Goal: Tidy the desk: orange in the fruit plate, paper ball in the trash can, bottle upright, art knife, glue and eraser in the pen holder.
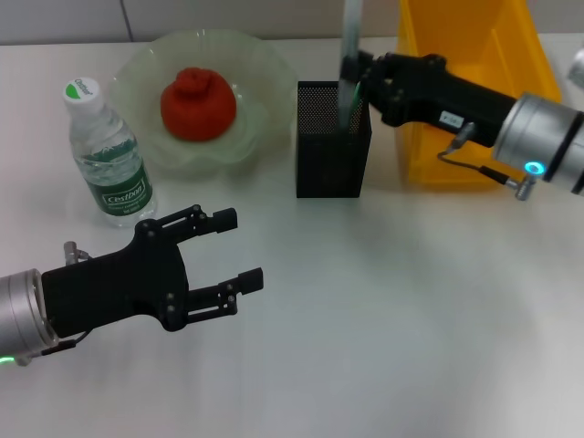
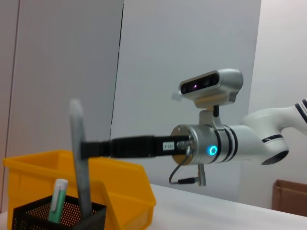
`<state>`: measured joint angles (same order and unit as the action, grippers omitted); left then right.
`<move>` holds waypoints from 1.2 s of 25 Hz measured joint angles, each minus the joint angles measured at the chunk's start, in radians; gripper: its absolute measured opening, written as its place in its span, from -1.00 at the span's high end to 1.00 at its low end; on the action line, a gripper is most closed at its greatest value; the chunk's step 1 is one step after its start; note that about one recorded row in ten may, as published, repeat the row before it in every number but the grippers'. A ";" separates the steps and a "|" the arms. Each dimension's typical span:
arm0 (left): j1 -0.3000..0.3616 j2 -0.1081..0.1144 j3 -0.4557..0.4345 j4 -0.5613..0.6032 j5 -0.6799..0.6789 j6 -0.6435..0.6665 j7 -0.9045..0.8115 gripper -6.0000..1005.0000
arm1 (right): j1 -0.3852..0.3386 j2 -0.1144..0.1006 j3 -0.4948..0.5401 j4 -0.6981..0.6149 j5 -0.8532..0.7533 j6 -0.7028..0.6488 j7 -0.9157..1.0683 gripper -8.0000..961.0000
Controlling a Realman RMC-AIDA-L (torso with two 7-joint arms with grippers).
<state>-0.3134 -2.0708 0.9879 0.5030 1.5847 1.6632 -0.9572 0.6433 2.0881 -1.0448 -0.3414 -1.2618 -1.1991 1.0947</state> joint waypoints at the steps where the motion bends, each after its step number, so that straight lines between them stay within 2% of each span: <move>1: -0.001 0.001 0.000 -0.009 0.000 0.000 0.000 -0.56 | 0.005 0.000 -0.019 0.001 0.000 0.020 0.000 0.72; 5: -0.004 0.002 0.000 -0.011 -0.001 -0.001 0.002 -0.56 | 0.017 0.001 -0.079 0.002 0.003 0.059 -0.001 0.64; 12: -0.011 0.000 0.000 -0.011 -0.001 -0.009 0.008 -0.56 | 0.028 0.001 -0.085 0.003 0.007 0.075 -0.002 0.45; 16: -0.012 0.000 -0.001 -0.012 -0.005 -0.014 0.009 -0.56 | 0.017 0.002 -0.082 -0.011 0.020 -0.001 -0.015 0.29; 22: -0.012 0.001 -0.003 -0.012 -0.006 -0.015 0.009 -0.56 | 0.008 0.002 -0.085 -0.022 0.026 -0.029 -0.024 0.03; 24: -0.012 0.001 -0.005 -0.012 -0.007 -0.013 0.009 -0.56 | -0.013 0.000 -0.081 -0.038 0.026 -0.066 -0.025 -0.06; 25: -0.011 0.001 -0.010 -0.012 -0.008 -0.002 0.009 -0.56 | -0.052 -0.001 -0.078 -0.069 0.026 -0.132 -0.045 -0.11; 29: -0.011 0.001 -0.010 -0.012 -0.008 -0.002 0.009 -0.56 | -0.109 -0.002 -0.082 -0.115 0.022 -0.229 -0.072 -0.47; 30: -0.012 0.004 -0.030 -0.012 -0.011 0.039 0.005 -0.56 | -0.142 -0.005 -0.085 -0.131 -0.008 -0.314 -0.082 -0.57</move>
<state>-0.3256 -2.0669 0.9582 0.4911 1.5735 1.7024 -0.9524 0.5010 2.0835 -1.1294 -0.4725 -1.2695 -1.5130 1.0130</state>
